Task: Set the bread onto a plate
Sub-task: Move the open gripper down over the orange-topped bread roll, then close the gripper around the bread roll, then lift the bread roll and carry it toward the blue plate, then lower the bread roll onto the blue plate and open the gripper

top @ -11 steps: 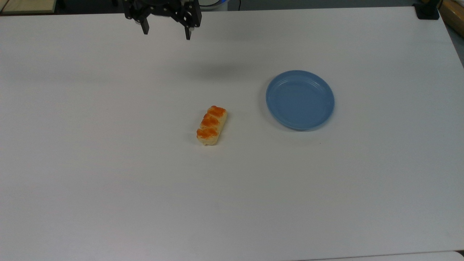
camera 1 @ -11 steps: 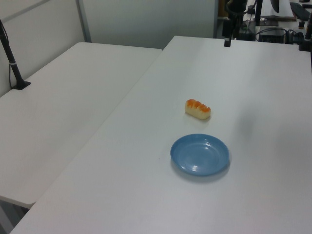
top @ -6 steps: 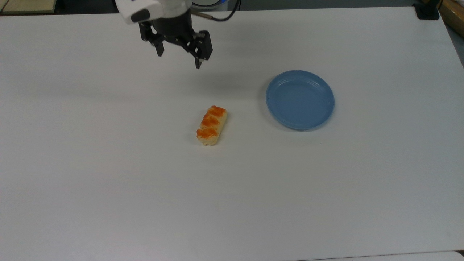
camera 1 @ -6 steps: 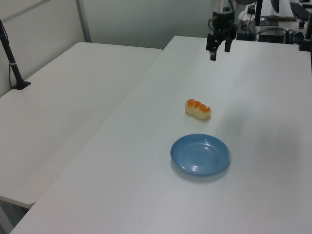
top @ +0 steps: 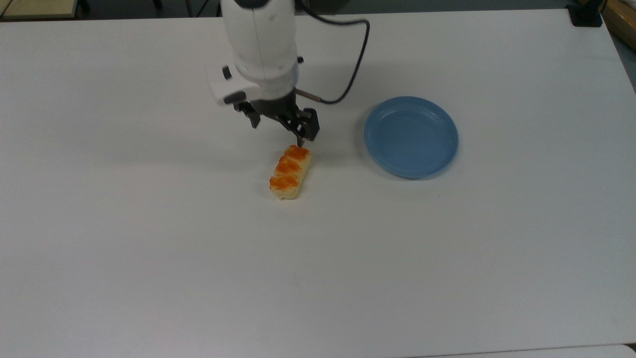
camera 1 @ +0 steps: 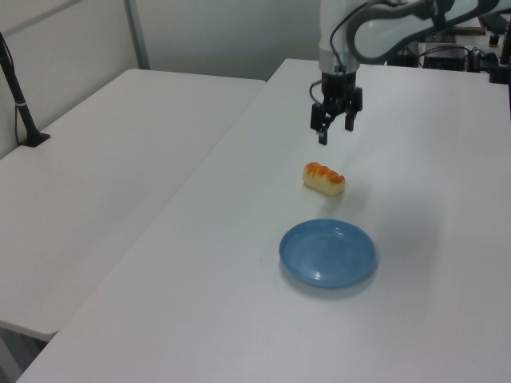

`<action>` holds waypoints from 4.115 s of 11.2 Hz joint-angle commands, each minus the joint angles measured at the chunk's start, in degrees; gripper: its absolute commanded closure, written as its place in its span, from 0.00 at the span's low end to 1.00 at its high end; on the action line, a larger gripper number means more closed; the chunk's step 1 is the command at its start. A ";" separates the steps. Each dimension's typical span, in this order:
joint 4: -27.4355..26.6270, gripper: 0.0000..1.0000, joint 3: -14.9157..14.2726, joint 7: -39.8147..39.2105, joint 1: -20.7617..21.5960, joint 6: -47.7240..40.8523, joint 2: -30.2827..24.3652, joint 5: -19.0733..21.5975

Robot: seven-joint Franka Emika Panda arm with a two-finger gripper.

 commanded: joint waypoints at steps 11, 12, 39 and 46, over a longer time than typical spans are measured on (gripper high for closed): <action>-0.50 0.17 -0.35 1.48 3.12 9.86 10.67 -3.90; -0.50 0.23 -0.35 1.48 3.12 9.86 10.67 -3.90; 1.08 0.00 -0.88 10.97 25.62 5.38 7.67 -3.46; 1.87 0.00 5.78 9.66 15.81 -5.49 -1.09 -5.91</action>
